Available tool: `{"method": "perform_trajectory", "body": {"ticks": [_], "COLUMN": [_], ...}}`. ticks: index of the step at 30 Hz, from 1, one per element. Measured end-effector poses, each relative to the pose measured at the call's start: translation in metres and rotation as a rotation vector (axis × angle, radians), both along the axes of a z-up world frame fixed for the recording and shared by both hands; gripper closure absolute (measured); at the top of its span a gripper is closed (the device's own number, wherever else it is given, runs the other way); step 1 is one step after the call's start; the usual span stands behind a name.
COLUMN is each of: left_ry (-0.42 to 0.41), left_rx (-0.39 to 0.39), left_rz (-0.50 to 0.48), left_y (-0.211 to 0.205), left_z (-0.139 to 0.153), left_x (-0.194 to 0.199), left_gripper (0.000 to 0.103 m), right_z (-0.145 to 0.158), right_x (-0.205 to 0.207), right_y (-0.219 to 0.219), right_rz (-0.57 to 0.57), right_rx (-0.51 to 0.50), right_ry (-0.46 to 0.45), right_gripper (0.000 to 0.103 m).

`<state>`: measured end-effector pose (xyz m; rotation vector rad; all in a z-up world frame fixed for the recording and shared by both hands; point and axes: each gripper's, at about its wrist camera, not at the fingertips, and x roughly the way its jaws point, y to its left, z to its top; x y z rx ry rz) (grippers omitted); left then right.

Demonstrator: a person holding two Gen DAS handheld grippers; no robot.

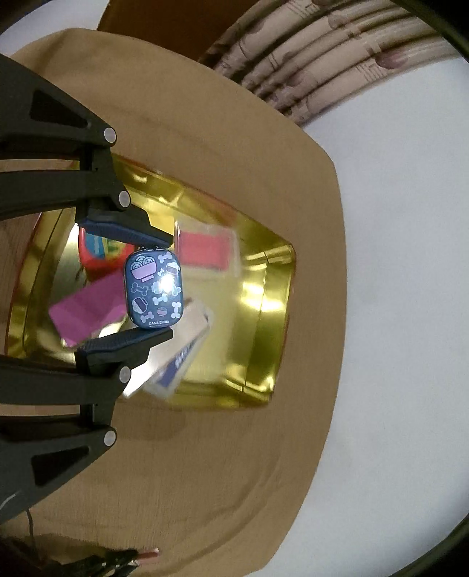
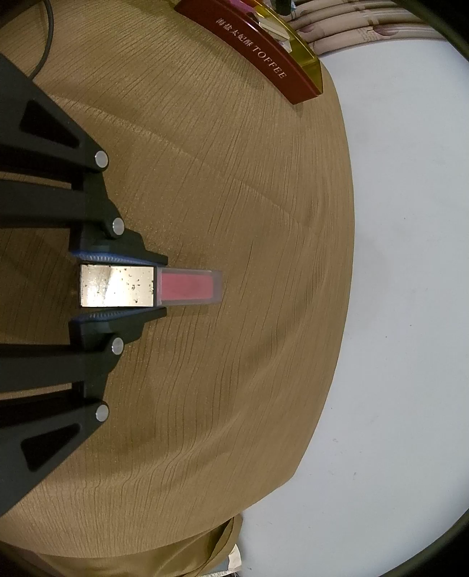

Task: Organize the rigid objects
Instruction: 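Carry the blue patterned tin into the gold tin and open the left tool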

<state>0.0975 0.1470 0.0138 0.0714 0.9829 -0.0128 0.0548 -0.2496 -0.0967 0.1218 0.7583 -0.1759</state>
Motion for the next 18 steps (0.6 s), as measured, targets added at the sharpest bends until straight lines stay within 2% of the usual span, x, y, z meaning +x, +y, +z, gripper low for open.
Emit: {"method": "perform_trajectory", "body": {"ticks": [11, 18], "left_ry": [0.018, 0.057], "left_rx": [-0.013, -0.054], "left_rz": [0.055, 0.082], "left_y": [0.029, 0.043], "left_z": [-0.009, -0.02], "left_x": [0.016, 0.033], "left_gripper": [0.063, 0.063], "right_z": [0.0, 0.0], "right_x": [0.0, 0.0], "right_y": [0.0, -0.001], "right_rz": [0.0, 0.0], "right_rx": [0.001, 0.0], "right_ry": [0.0, 0.0], "right_gripper": [0.082, 0.082]}}
